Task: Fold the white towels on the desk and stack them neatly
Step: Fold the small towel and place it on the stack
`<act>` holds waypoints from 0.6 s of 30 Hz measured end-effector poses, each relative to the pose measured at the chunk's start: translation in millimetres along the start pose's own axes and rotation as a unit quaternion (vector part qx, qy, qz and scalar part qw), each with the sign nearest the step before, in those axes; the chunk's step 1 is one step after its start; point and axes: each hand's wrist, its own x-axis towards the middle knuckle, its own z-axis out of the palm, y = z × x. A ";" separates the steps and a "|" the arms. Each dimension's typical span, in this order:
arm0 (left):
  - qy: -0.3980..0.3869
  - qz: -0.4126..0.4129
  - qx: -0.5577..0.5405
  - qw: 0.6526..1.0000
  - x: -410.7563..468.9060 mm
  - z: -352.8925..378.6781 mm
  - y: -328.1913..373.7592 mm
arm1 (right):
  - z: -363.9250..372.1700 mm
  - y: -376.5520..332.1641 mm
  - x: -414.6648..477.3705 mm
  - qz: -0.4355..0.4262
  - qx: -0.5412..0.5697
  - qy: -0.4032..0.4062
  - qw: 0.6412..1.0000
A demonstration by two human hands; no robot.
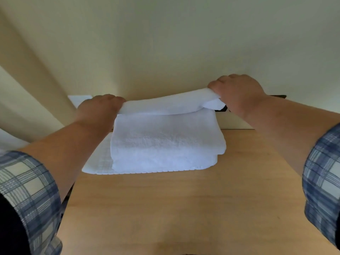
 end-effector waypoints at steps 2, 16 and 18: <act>0.003 -0.002 0.008 1.000 -14.5 5.5 1.4 | 0.0 -2.6 -9.7 0.016 0.013 -0.012 1.000; -0.122 0.006 0.023 0.992 -90.4 40.7 17.7 | 60.5 -51.7 -109.3 0.114 0.239 -0.075 0.961; -0.138 -0.006 0.019 0.990 -93.9 46.2 19.9 | 72.5 -57.6 -116.8 0.131 0.259 -0.110 0.951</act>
